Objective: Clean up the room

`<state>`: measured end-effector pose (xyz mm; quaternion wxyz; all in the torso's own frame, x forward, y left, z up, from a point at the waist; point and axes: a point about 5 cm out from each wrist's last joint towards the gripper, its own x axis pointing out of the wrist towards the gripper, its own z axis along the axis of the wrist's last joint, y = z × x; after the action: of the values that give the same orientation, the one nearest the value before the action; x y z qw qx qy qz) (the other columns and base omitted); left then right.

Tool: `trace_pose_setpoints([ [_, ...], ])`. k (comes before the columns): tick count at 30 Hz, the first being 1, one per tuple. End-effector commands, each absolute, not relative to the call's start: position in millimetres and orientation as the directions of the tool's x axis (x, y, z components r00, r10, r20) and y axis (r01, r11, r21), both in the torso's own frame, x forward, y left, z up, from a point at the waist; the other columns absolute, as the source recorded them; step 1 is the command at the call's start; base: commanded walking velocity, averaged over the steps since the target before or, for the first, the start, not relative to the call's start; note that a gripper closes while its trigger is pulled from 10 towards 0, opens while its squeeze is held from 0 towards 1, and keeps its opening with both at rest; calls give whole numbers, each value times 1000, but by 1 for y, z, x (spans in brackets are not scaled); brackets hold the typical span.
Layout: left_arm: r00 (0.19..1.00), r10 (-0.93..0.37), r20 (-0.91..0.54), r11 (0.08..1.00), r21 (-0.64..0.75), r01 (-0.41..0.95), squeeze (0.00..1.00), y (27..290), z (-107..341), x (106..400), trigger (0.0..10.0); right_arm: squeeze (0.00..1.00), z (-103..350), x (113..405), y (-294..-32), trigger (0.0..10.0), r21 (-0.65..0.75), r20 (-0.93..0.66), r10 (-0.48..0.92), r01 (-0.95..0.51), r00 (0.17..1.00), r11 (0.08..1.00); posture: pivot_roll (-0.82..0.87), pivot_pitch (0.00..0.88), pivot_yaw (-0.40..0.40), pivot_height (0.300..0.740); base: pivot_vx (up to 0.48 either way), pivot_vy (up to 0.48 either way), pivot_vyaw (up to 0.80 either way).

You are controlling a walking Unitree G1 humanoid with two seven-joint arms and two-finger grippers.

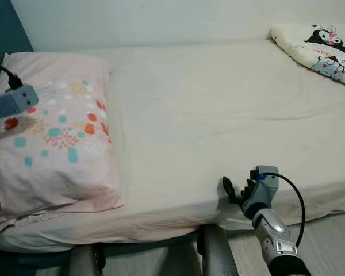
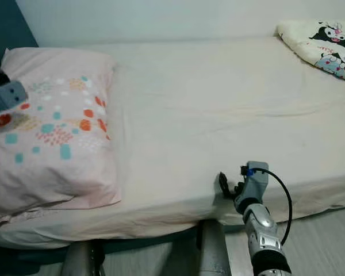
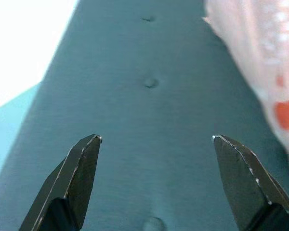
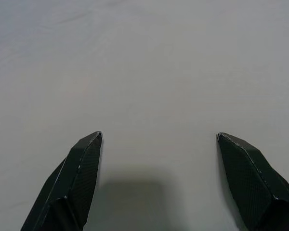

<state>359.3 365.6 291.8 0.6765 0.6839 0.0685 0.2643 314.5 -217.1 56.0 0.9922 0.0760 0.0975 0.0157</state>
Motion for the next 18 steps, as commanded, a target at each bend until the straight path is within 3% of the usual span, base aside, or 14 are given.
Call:
trace_pose_setpoints([
  [1,830,470,300,-94,952,-291,1000,375,305,353,10000,0,51,314,-217,10000,170,-216,40,-3,976,985,-50,100,-31,400,0,0,0],
  [4,899,410,153,249,930,-272,192,360,283,362,10000,0,55,319,-214,10000,172,-208,46,-9,977,985,-43,79,-31,400,0,0,0],
  [5,931,353,88,398,887,-235,0,350,269,367,10000,0,56,320,-214,10000,174,-206,46,-10,977,985,-41,70,-31,400,0,0,0],
  [7,960,277,28,541,822,-180,0,338,254,371,10000,0,57,321,-213,10000,174,-204,47,-11,978,985,-41,68,-30,400,0,0,0],
  [8,987,161,-2,684,721,-110,0,317,237,377,10000,0,58,323,-213,10000,175,-200,48,-13,979,985,-45,63,-27,400,0,0,0],
  [9,987,161,-2,684,721,-110,0,317,237,377,10000,0,58,323,-213,10000,175,-200,48,-13,979,985,-45,63,-27,400,0,0,0],
  [10,998,63,-26,834,551,-38,0,294,218,380,10000,0,60,325,-213,10000,177,-196,48,-13,979,984,-48,53,-23,400,0,0,0],
  [11,998,63,-26,834,551,-38,0,294,218,380,10000,0,60,325,-213,10000,177,-196,48,-13,979,984,-48,53,-23,400,0,0,0],
  [12,998,-54,-27,930,363,60,0,267,196,379,10000,0,62,327,-212,10000,178,-192,48,-13,980,984,-55,51,-18,400,0,0,0],
  [14,998,-54,-27,930,363,60,0,267,196,379,10000,0,62,327,-212,10000,178,-192,48,-13,980,984,-55,51,-18,400,0,0,0],
  [15,988,-151,-5,972,180,150,0,238,174,370,10000,0,62,327,-211,10000,176,-190,50,-16,981,984,-65,46,-17,400,0,0,0],
  [16,988,-151,-5,972,180,150,0,238,174,370,10000,0,62,327,-211,10000,176,-190,50,-16,981,984,-65,46,-17,400,0,0,0],
  [17,982,-189,27,981,-26,190,0,212,157,360,10000,0,63,328,-209,10000,184,-178,73,-40,981,982,-72,37,-19,400,0,0,0],
  [18,982,-189,27,981,-26,190,0,212,157,360,10000,0,63,328,-209,10000,184,-178,73,-40,981,982,-72,37,-19,400,0,0,0],
])
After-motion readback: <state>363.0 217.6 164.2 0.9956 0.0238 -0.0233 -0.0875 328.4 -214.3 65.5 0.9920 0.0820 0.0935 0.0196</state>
